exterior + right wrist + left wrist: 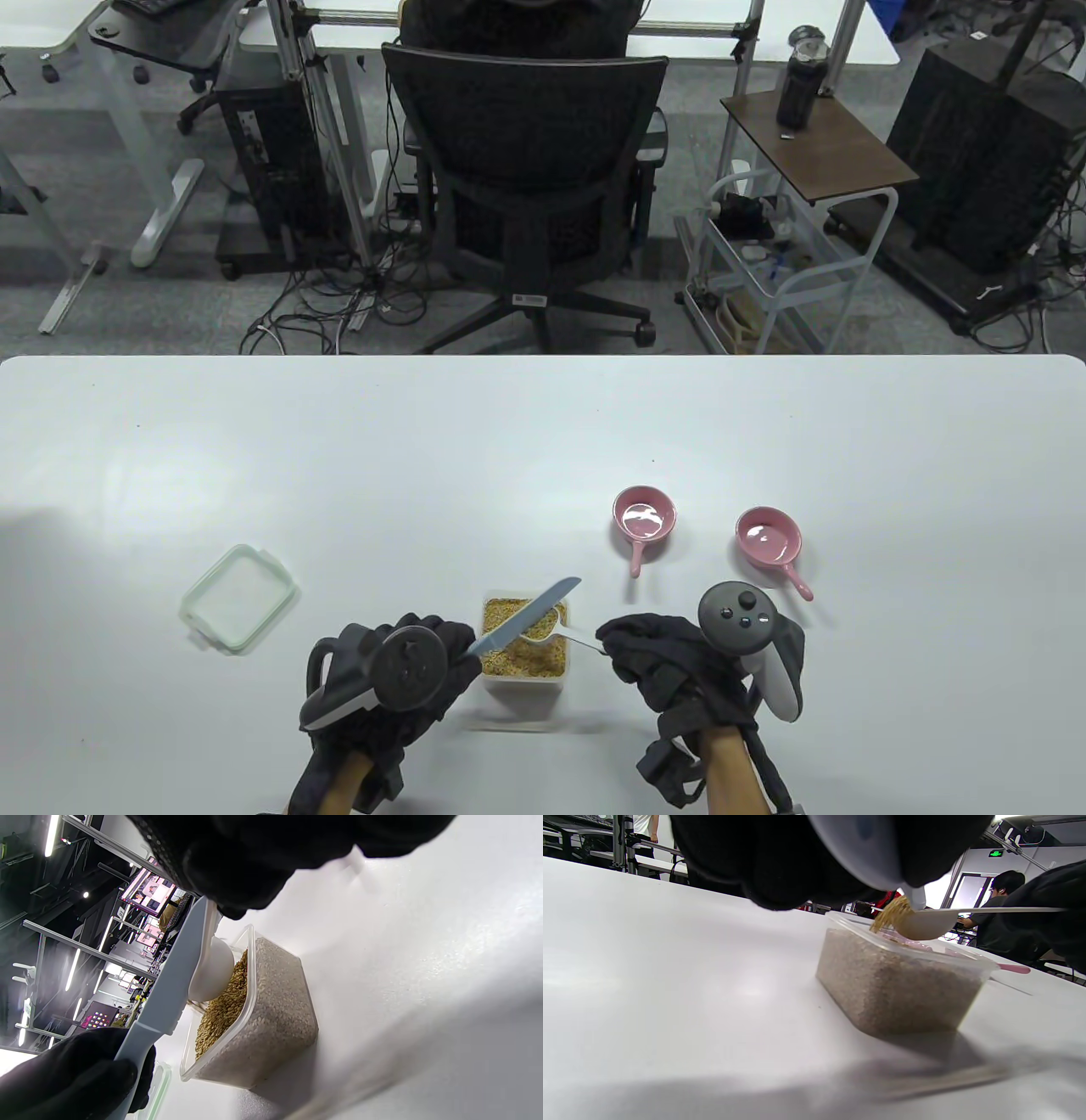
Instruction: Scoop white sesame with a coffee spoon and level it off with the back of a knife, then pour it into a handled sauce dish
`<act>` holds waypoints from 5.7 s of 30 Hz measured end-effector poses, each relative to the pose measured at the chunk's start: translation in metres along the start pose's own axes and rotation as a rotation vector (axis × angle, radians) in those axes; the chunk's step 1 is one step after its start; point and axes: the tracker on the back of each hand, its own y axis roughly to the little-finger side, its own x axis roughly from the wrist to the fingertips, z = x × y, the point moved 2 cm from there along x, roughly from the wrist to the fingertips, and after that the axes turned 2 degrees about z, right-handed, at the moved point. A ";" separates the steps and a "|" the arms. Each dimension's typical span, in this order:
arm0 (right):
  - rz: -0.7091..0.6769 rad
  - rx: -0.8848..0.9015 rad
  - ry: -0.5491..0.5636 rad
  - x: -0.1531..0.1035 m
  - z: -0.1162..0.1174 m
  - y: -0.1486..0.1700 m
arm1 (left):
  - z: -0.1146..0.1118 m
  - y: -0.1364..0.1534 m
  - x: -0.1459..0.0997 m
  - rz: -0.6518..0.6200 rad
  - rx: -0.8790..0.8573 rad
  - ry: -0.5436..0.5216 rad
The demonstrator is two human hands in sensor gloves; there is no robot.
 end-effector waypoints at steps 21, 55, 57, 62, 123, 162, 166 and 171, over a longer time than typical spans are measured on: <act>-0.001 -0.010 -0.025 0.000 -0.002 0.000 | 0.006 0.021 -0.003 0.059 -0.013 0.001; 0.010 -0.001 -0.008 -0.001 -0.002 0.001 | -0.010 0.083 -0.001 0.529 0.081 -0.068; 0.007 0.002 -0.006 -0.001 -0.002 0.001 | -0.012 0.089 -0.001 0.587 0.091 -0.051; 0.018 -0.006 -0.003 -0.001 -0.002 0.002 | -0.017 0.098 0.000 0.670 0.132 -0.036; 0.233 0.108 0.402 0.030 -0.083 0.019 | -0.008 0.075 -0.003 0.425 0.205 -0.201; -0.068 -0.254 0.553 -0.018 -0.045 -0.024 | -0.011 0.067 0.002 0.349 0.165 -0.182; -0.152 -0.271 0.498 -0.020 -0.040 -0.029 | -0.010 0.057 0.002 0.294 0.130 -0.176; -0.278 -0.392 0.400 -0.024 -0.025 -0.043 | -0.009 0.035 0.006 0.157 0.062 -0.125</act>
